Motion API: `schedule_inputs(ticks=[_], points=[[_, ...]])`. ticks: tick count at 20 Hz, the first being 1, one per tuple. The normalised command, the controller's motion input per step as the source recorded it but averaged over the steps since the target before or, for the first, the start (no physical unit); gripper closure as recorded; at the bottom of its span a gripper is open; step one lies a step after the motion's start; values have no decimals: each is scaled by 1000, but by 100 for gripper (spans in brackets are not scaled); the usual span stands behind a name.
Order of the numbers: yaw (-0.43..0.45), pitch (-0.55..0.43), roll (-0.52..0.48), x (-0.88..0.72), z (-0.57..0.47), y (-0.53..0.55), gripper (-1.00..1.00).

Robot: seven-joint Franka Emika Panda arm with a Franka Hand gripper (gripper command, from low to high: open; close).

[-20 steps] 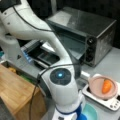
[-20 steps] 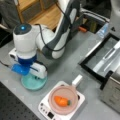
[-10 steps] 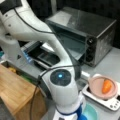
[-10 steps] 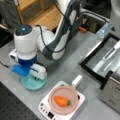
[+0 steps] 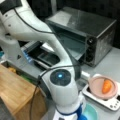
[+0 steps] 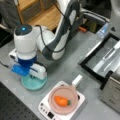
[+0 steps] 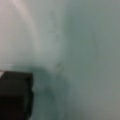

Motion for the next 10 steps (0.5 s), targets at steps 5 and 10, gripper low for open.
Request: schedule_inputs(ticks=[5,10], points=[[13,-49,152,26,49,-139,100],[7,23,119,-64,111,-184,100]])
